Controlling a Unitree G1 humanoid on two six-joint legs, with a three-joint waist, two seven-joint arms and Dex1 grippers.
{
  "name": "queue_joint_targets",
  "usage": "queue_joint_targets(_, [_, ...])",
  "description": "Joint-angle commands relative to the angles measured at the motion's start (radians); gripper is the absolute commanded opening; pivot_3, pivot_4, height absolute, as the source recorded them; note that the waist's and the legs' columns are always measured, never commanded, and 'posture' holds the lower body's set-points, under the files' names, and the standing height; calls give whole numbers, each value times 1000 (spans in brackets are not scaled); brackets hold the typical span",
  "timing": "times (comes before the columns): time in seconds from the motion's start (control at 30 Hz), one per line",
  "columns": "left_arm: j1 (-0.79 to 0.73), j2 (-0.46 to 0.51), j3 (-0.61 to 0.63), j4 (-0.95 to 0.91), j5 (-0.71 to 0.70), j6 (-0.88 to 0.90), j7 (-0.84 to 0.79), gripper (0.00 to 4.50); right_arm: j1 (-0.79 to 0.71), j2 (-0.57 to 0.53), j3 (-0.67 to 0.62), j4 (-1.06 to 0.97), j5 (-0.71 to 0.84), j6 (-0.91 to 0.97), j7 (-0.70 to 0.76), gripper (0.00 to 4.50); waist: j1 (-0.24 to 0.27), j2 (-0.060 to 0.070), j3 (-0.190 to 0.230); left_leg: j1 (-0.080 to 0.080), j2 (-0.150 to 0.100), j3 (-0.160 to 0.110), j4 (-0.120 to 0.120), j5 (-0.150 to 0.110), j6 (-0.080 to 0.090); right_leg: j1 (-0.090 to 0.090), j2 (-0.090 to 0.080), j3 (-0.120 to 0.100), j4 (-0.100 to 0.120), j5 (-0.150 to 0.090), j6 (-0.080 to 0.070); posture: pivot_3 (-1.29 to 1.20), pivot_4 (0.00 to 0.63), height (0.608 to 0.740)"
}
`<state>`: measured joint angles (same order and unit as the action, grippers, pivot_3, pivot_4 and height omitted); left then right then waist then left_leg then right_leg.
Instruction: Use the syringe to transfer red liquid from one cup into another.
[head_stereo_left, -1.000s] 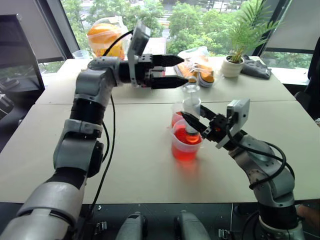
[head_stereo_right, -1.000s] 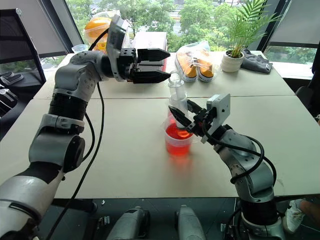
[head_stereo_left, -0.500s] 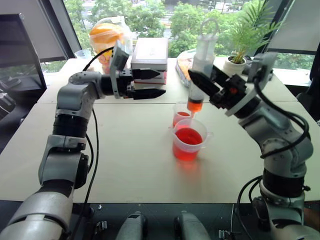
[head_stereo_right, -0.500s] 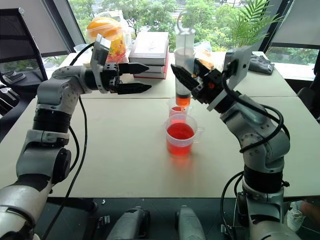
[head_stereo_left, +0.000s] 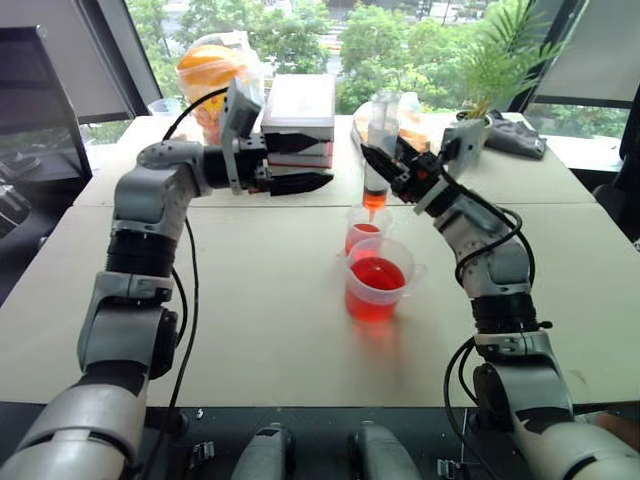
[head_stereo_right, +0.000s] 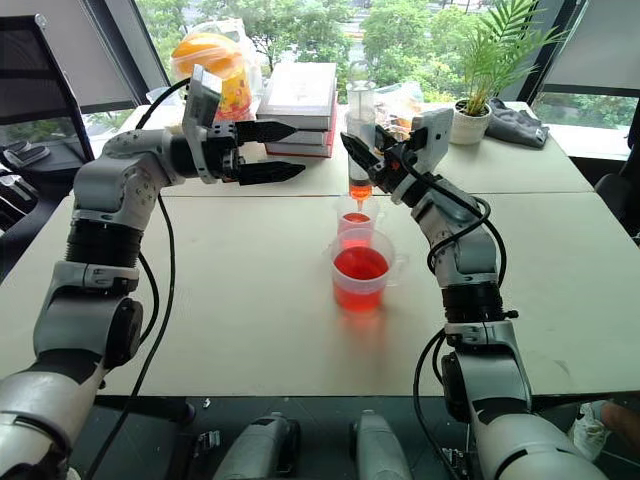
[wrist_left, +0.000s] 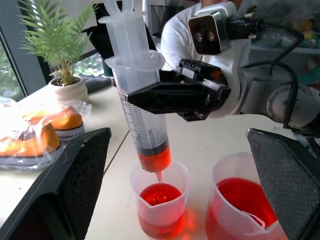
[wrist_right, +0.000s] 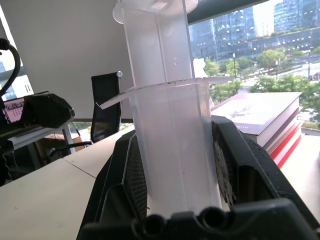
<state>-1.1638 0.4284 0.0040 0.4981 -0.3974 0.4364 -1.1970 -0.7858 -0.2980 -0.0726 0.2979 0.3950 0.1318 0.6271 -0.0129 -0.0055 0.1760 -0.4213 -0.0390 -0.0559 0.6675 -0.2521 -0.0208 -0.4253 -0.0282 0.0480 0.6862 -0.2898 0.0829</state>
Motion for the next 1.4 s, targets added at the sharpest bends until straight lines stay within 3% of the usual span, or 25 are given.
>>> queue_joint_targets(0.03, [-111, -41, 17, 93, 37, -82, 78, 4469, -15, 12, -2, -4, -15, -55, 19, 1468, -1, 0, 0, 0, 0, 0, 0, 0, 0, 0, 0, 0, 0, 0, 0, 0, 150, 740])
queue_joint_targets(0.2, [-260, -124, 24, 301, 72, -165, 146, 4469, -12, 19, 2, 4, -32, -74, 24, 1468, -6, 0, 0, 0, 0, 0, -1, 0, 0, 0, 0, -1, 0, 0, 0, 0, 150, 740])
queue_joint_targets(0.43, [-340, -177, 29, 471, 120, -237, 155, 4469, -9, 21, 6, 0, -47, -79, 29, 1468, -18, 0, 0, 0, 0, 1, -1, 0, 0, -1, 0, 0, 0, 0, 0, 0, 150, 740])
queue_joint_targets(0.53, [-351, -188, 35, 510, 126, -251, 152, 3649, -10, 22, 8, -4, -52, -78, 32, 1468, -26, 0, 0, 0, 0, 1, -1, 0, 0, -1, 0, 0, 0, 0, 0, 0, 150, 740])
queue_joint_targets(0.73, [-364, -194, 57, 538, 122, -259, 144, 788, -9, 23, 12, -12, -57, -71, 38, 1468, -30, 0, 0, 0, 0, 1, -1, 0, 0, -1, 0, 0, 0, 0, 0, 0, 150, 740])
queue_joint_targets(0.77, [-365, -194, 56, 540, 123, -259, 139, 673, -8, 24, 13, -16, -57, -68, 38, 1468, -31, 0, 0, 0, 0, 1, -1, 0, 0, -1, 0, 0, 0, 0, 0, 0, 150, 740])
queue_joint_targets(1.4, [-271, -210, 0, 512, 191, -284, 69, 673, -51, 12, -12, -155, -29, 46, 5, 1468, -31, 0, 0, 0, 0, 1, -2, 0, 0, -1, 0, 0, 0, 0, 0, 0, 150, 740])
